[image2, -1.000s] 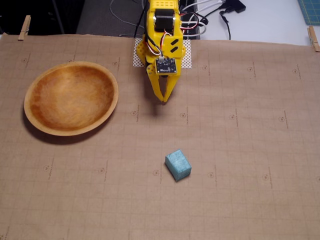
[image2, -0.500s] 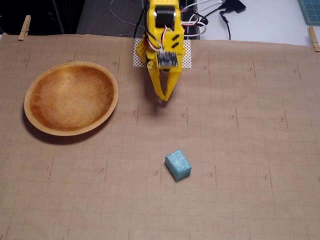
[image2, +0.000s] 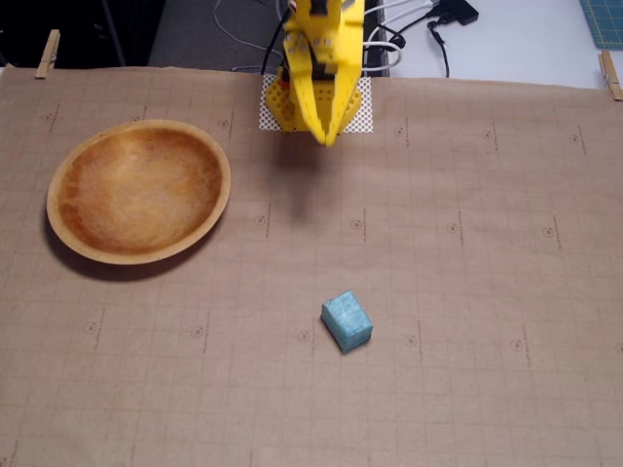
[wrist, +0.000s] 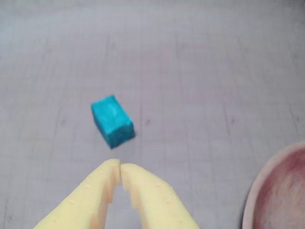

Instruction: Grasp a blue block and put it in the bowl.

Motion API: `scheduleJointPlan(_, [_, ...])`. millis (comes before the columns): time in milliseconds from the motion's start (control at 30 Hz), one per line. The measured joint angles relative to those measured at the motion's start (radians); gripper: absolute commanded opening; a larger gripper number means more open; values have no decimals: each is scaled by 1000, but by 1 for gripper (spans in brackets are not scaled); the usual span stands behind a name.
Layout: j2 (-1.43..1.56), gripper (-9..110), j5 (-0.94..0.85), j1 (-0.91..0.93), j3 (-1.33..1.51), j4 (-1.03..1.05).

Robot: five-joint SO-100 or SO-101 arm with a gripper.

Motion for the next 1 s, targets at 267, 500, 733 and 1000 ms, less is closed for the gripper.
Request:
scheduleJointPlan(267, [-239, -2, 12, 0, -61, -268])
scheduleJointPlan(500, [-621, 2, 12, -3, -210, -425])
scheduleJointPlan(733, [-891, 25, 12, 17, -364, -319])
scheduleJointPlan(1000, [-928, 53, -38, 17, -400, -218])
